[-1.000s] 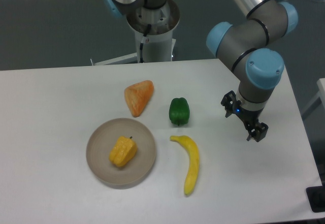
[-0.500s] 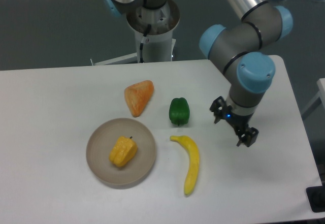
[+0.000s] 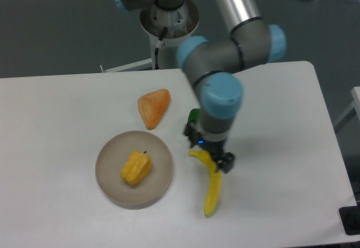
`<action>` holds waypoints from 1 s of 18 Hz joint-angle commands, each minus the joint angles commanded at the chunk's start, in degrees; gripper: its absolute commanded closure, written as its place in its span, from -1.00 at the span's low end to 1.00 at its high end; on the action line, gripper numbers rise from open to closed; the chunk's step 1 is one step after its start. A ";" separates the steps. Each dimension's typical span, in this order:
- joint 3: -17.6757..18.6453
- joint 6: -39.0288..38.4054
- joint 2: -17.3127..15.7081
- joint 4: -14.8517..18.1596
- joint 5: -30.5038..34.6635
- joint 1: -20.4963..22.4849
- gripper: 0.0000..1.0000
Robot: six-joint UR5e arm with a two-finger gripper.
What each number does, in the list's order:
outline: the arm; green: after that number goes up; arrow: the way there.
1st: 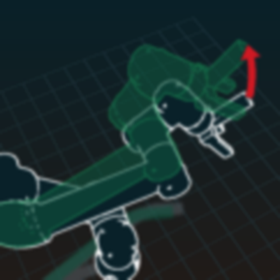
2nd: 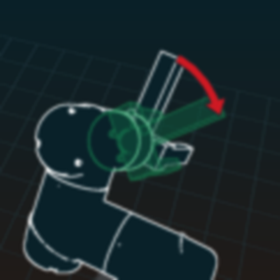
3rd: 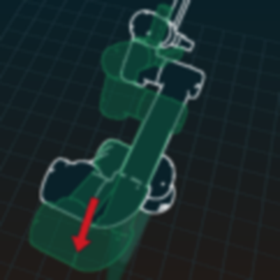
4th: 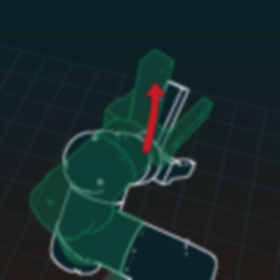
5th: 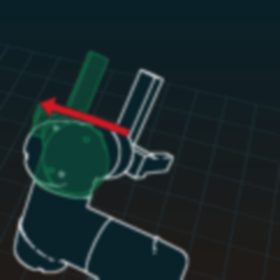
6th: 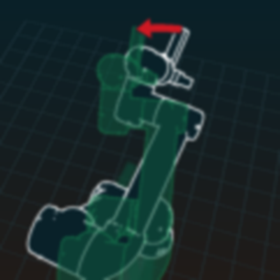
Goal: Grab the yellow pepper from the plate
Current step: 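Move the open gripper over the yellow pepper on the plate, then lower the gripper around the yellow pepper and close on it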
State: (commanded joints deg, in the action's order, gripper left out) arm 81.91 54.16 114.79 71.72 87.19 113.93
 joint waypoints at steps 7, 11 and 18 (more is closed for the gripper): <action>1.76 -20.92 1.14 -1.75 -0.09 -6.43 -1.00; 1.76 -27.25 2.81 -3.60 -0.09 -7.75 -1.00; 1.94 -29.99 4.48 -3.87 0.26 -8.19 -1.00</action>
State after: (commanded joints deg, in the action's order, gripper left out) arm 83.85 24.17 119.26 67.85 87.45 105.73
